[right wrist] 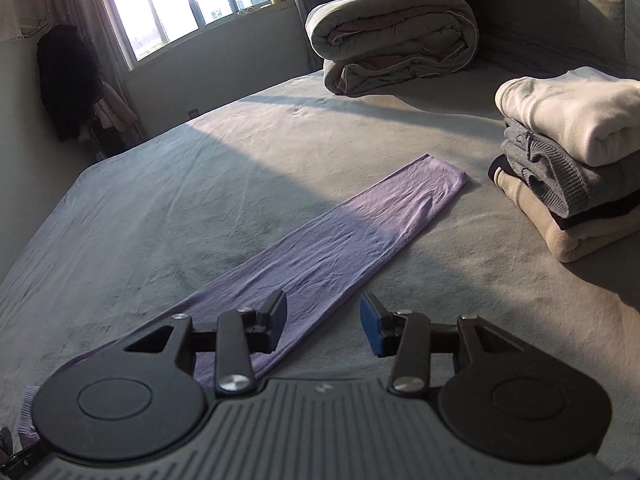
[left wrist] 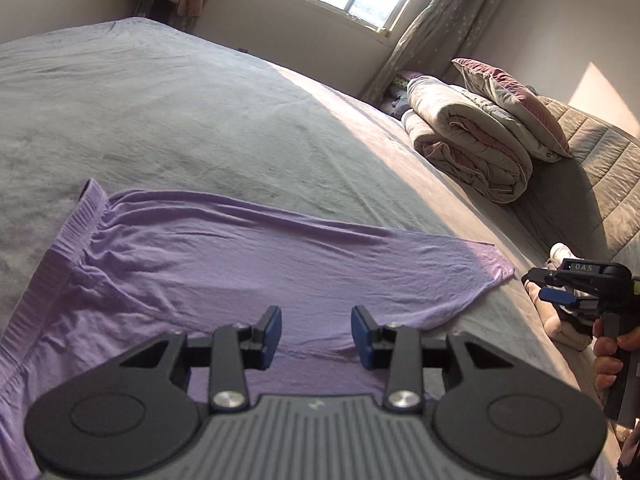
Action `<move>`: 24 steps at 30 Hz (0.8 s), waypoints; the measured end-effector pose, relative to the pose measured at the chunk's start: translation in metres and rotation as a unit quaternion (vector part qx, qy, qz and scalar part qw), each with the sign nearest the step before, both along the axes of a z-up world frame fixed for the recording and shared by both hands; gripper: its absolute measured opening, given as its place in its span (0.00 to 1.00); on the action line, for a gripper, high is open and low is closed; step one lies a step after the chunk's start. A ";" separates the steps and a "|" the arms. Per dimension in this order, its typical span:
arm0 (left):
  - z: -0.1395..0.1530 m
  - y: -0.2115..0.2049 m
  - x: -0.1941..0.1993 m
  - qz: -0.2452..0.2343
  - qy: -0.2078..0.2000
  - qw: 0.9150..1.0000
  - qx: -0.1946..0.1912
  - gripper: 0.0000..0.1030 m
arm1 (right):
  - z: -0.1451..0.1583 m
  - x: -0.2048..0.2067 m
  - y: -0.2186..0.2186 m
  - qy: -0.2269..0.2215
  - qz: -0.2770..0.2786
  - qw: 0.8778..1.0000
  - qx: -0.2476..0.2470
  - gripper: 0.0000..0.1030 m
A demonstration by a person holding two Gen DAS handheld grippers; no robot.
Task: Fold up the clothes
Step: 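Open both grippers and move them to the ribbed hem of the shirt, then grasp the ribbed hem with the left gripper and lift it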
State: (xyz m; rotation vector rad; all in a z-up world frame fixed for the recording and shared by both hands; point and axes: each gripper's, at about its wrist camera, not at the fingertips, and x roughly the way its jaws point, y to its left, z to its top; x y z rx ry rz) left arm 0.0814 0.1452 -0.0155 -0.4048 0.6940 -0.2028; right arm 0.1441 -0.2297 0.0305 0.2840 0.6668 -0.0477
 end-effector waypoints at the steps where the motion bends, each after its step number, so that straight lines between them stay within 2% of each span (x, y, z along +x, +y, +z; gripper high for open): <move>1: -0.004 0.006 0.000 0.006 0.004 1.000 -0.002 0.37 | -0.003 0.006 0.012 0.003 0.014 1.000 -0.011 0.44; 4: -0.013 0.023 0.002 0.030 0.019 0.999 0.010 0.37 | -0.012 0.022 0.047 0.011 0.058 0.998 -0.036 0.44; 9: -0.017 0.053 0.001 0.069 0.022 0.997 -0.006 0.36 | -0.022 0.049 0.115 0.015 0.144 0.987 -0.072 0.44; 14: -0.018 0.074 0.000 0.100 0.011 0.995 -0.020 0.28 | -0.031 0.064 0.167 0.020 0.201 0.975 -0.091 0.44; 19: -0.025 0.087 0.002 0.110 0.018 0.994 -0.015 0.20 | -0.039 0.079 0.218 0.024 0.256 0.960 -0.109 0.44; 21: -0.027 0.089 0.004 0.123 0.031 0.992 0.000 0.19 | -0.043 0.078 0.235 0.027 0.273 0.955 -0.116 0.46; 22: -0.029 0.090 0.005 0.129 0.041 0.991 0.012 0.10 | -0.046 0.077 0.242 0.028 0.281 0.952 -0.121 0.46; 24: -0.030 0.093 0.006 0.137 0.049 0.989 0.017 0.02 | -0.050 0.077 0.253 0.032 0.295 0.946 -0.132 0.47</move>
